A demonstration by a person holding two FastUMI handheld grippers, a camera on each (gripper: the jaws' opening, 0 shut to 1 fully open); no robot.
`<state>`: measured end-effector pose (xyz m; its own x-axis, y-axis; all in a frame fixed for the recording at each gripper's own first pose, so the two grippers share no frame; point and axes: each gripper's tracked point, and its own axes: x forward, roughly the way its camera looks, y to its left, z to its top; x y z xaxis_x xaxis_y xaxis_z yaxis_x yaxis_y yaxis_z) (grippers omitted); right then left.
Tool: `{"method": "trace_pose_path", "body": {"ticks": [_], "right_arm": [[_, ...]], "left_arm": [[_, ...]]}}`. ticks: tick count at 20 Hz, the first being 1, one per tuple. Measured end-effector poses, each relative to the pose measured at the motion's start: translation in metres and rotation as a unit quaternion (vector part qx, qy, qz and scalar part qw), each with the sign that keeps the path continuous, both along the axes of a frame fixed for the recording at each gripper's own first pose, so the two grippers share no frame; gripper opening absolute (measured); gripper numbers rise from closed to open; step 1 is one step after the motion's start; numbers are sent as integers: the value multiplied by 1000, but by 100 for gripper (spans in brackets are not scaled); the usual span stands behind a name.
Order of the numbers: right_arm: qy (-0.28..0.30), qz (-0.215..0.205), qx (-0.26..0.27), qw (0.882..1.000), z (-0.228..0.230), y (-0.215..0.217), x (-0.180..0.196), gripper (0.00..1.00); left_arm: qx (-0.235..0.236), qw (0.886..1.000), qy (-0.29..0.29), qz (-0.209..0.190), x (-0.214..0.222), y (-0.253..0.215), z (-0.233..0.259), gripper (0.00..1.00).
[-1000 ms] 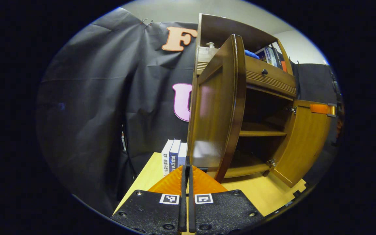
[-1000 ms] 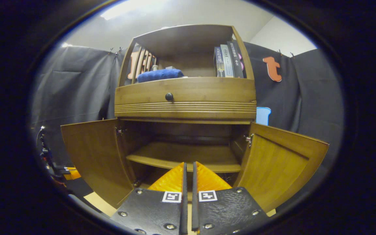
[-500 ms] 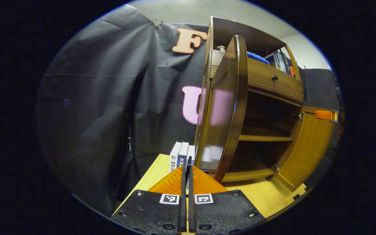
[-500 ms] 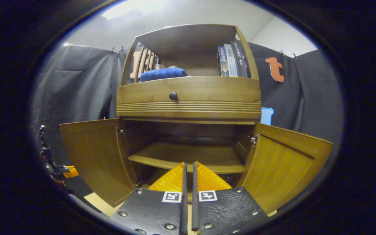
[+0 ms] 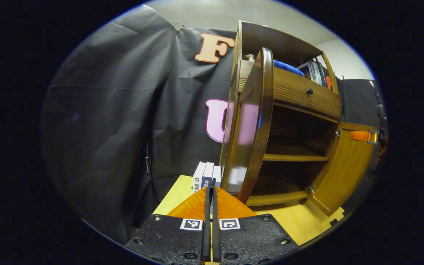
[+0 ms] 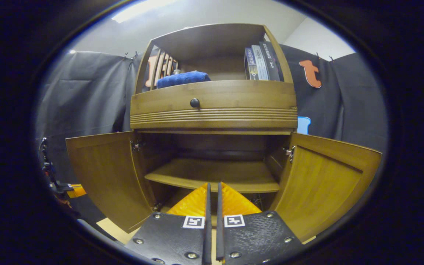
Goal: Open the right door of the double-door shoe cabinet with the right hand, and open the left door with the left hand.
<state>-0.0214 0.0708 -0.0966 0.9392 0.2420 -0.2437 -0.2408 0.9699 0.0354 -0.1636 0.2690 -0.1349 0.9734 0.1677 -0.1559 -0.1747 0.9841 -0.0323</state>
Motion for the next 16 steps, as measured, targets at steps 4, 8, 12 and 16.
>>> {"method": "trace_pose_path", "body": {"ticks": [4,8,12,16], "right_arm": [[2,12,4,1000,-2,5,2,5],[3,19,4,1000,-3,8,7,5],[1,16,4,1000,-1,2,7,5],[0,12,9,1000,-1,-3,5,5]], "left_arm": [[13,999,-4,42,-8,18,24,1],[10,998,-17,67,-12,19,52,1],[24,995,-58,74,-3,13,108,1],[54,991,-102,61,12,-8,169,1]]}}
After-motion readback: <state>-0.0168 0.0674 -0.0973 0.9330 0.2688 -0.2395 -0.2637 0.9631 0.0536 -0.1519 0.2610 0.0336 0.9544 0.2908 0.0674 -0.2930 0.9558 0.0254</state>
